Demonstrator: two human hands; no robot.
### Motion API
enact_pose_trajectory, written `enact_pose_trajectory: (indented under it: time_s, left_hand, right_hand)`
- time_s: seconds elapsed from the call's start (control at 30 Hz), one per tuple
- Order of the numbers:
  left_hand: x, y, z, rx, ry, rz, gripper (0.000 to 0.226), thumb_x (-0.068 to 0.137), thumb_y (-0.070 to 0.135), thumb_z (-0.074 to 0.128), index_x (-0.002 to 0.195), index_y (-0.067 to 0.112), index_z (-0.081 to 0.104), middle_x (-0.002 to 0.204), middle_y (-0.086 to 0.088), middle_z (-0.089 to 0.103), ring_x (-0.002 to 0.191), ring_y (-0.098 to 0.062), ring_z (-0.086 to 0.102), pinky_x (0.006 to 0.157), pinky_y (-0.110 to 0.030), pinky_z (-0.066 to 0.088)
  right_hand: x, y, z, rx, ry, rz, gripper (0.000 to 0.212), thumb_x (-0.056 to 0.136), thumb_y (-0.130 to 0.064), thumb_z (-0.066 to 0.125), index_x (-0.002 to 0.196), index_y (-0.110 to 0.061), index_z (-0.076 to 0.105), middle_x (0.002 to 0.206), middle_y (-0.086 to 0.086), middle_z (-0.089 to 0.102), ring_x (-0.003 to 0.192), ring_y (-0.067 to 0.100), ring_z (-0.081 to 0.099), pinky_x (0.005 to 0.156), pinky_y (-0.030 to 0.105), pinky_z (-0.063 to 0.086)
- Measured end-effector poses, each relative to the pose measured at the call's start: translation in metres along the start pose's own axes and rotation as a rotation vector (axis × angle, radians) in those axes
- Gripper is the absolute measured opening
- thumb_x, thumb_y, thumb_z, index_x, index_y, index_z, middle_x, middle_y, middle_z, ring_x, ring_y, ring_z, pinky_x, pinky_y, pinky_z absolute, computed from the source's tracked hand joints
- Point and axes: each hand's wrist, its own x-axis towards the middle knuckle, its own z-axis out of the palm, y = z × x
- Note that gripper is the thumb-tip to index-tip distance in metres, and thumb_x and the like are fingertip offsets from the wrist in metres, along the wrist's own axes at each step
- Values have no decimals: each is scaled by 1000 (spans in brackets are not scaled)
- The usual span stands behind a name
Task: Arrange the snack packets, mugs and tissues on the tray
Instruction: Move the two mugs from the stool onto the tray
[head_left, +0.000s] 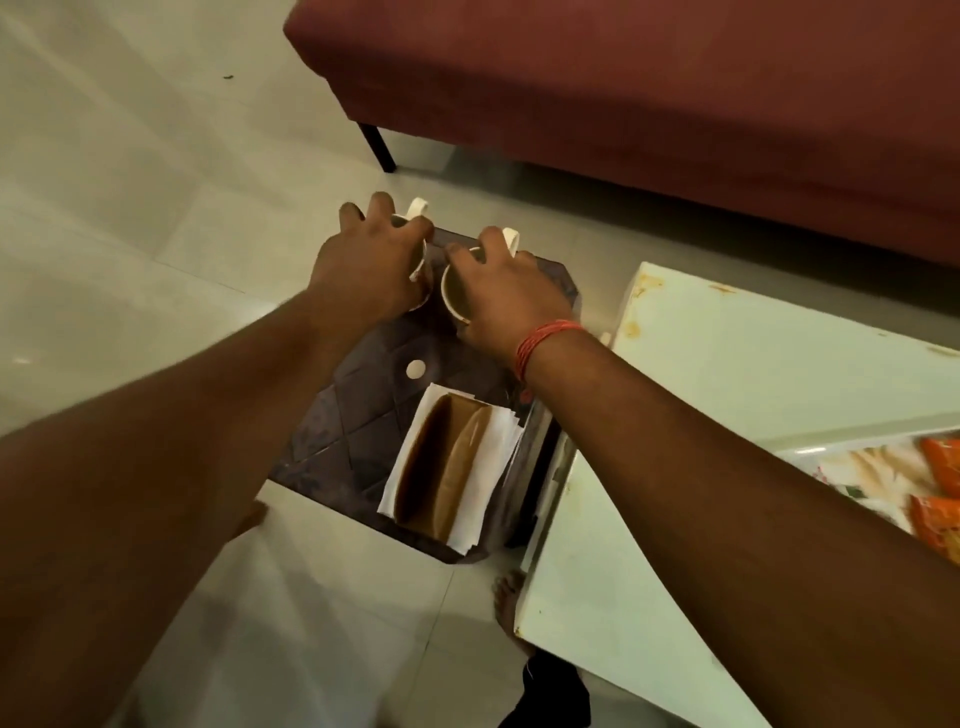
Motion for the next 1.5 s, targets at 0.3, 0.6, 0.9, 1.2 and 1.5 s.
enact_pose_trajectory:
  time_s: [0.3, 0.6, 0.9, 1.2, 1.5]
  left_hand:
    - [-39, 165, -45, -146, 109, 230, 60, 82, 39, 69, 135, 31, 43, 137, -13, 39, 121, -37, 42, 85, -47, 53]
    - [-131, 381, -19, -272, -67, 449, 56, 81, 39, 71, 131, 39, 46, 138, -2, 38, 122, -29, 42, 76, -43, 59]
    - [-144, 488, 17, -182, -190, 542, 59, 78, 17, 70, 131, 33, 53, 147, 0, 34, 134, -28, 30, 68, -32, 51]
    - [-128, 519, 31, -146, -206, 593, 66, 70, 3, 71, 131, 26, 58, 150, -7, 38, 136, -33, 30, 86, -47, 54]
    - [-124, 525, 35, -62, -220, 576, 68, 74, 13, 75, 137, 27, 52, 153, -6, 35, 138, -32, 29, 93, -46, 53]
  right_hand:
    - [-155, 92, -38, 152, 136, 251, 78, 76, -34, 78, 141, -27, 35, 139, 6, 39, 112, 30, 53, 84, 38, 57]
    - [-355, 200, -32, 271, 66, 529, 84, 68, -19, 75, 142, -24, 35, 139, 8, 35, 113, 36, 51, 85, 41, 55]
    - [-431, 268, -8, 328, 50, 619, 87, 78, -23, 72, 151, -24, 26, 140, 9, 35, 112, 34, 49, 89, 41, 52]
    - [-444, 282, 8, 313, 42, 635, 83, 82, -38, 75, 150, -27, 29, 144, 9, 34, 123, 31, 43, 92, 42, 56]
    - [-434, 279, 15, 266, 66, 668, 83, 75, -48, 79, 144, -25, 38, 138, 10, 43, 120, 31, 46, 82, 42, 60]
